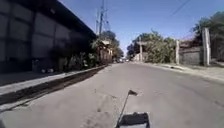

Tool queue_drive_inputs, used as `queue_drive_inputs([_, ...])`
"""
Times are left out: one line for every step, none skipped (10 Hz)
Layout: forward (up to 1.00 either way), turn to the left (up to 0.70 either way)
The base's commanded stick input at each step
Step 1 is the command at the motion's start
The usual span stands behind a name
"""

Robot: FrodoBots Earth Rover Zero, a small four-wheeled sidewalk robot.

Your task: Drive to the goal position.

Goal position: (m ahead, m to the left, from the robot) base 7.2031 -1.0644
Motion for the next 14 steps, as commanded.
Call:
queue_drive_inputs([1.0,-0.4])
queue_drive_inputs([1.0,-0.4])
queue_drive_inputs([1.0,-0.4])
queue_drive_inputs([1.0,-0.38])
queue_drive_inputs([1.0,-0.29])
queue_drive_inputs([1.0,0.0])
queue_drive_inputs([1.0,0.0])
queue_drive_inputs([1.0,0.0])
queue_drive_inputs([1.0,0.0])
queue_drive_inputs([1.0,0.0])
queue_drive_inputs([1.0,0.0])
queue_drive_inputs([1.0,0.0])
queue_drive_inputs([1.0,0.0])
queue_drive_inputs([1.0,0.0])
